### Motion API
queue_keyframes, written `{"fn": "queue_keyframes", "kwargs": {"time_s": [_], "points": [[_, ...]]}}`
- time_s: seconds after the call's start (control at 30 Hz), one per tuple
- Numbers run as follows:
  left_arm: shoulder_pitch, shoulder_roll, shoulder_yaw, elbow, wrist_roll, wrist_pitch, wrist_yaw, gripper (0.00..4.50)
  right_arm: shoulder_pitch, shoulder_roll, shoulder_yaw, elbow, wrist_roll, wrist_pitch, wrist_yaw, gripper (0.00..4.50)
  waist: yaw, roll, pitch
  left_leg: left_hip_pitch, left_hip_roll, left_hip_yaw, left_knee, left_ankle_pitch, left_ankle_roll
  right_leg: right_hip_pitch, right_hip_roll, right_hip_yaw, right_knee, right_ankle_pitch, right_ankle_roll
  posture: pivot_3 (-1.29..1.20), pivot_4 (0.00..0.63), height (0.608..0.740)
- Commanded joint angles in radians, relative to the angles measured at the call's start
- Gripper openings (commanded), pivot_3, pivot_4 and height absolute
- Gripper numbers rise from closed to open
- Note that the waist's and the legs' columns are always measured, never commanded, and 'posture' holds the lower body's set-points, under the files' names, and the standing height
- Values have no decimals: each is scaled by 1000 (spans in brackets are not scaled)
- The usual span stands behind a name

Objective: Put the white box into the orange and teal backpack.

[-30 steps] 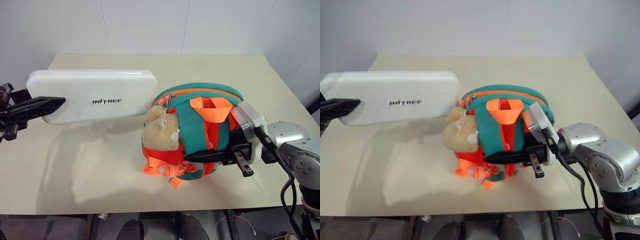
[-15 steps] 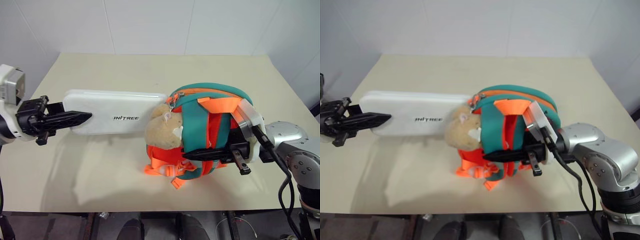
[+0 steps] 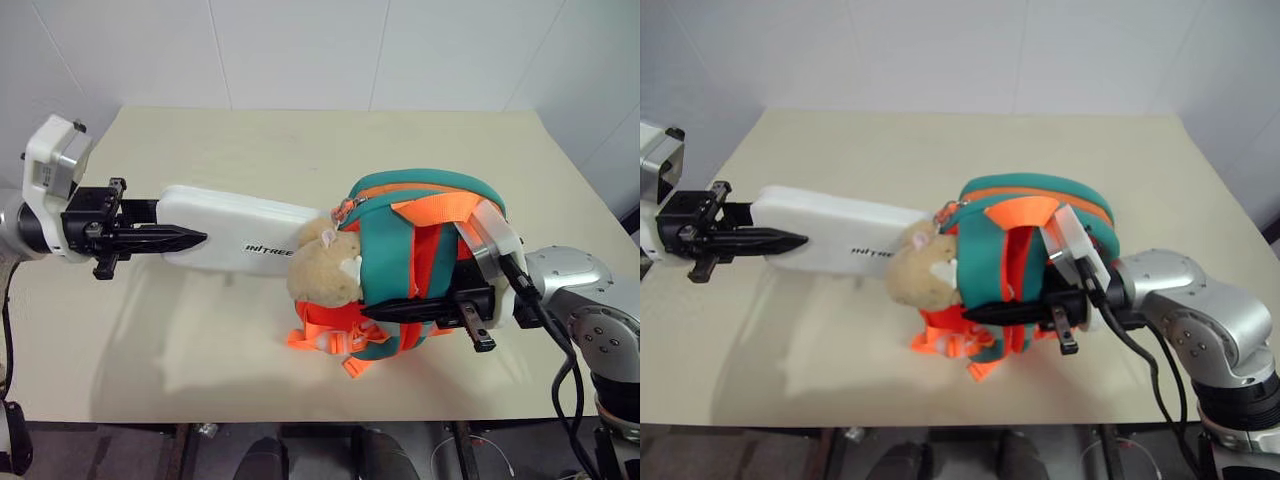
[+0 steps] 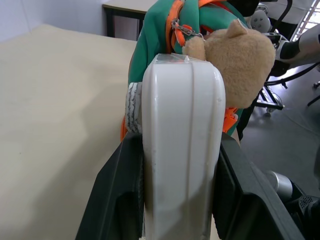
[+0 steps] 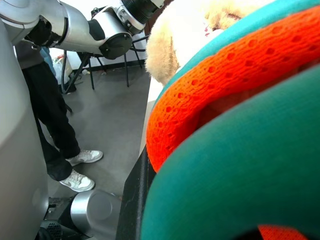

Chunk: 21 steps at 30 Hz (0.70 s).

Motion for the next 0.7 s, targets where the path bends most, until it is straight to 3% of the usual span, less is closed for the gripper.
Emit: {"fn": "queue_keyframes", "kwargs": {"time_s": [0.03,0.23,0.37,0.7], "points": [[-65,-27,-40,-24,1,-9,-18,1320,-12,13,5,-10,-10,-30,-1,511,0,0,0,0,0,0,0,0,0,0,0,0,0,0,0,0,150,740],[-160,-98,-119,-7,73,-35,11,1320,-23,28,22,0,-27,-40,-5,511,4,0,0,0,-1,-1,2,0,0,2,0,0,0,0,0,0,150,740],[-242,-118,-79,7,27,17,21,1320,-19,32,20,-5,-28,-40,-16,511,2,0,0,-1,-1,-2,2,0,1,1,1,0,0,0,0,0,150,740],[-255,-2,7,30,44,45,8,1320,0,27,10,-14,-28,-40,-26,511,-3,0,0,-1,1,-1,2,0,1,0,2,0,0,0,0,0,150,740]]}}
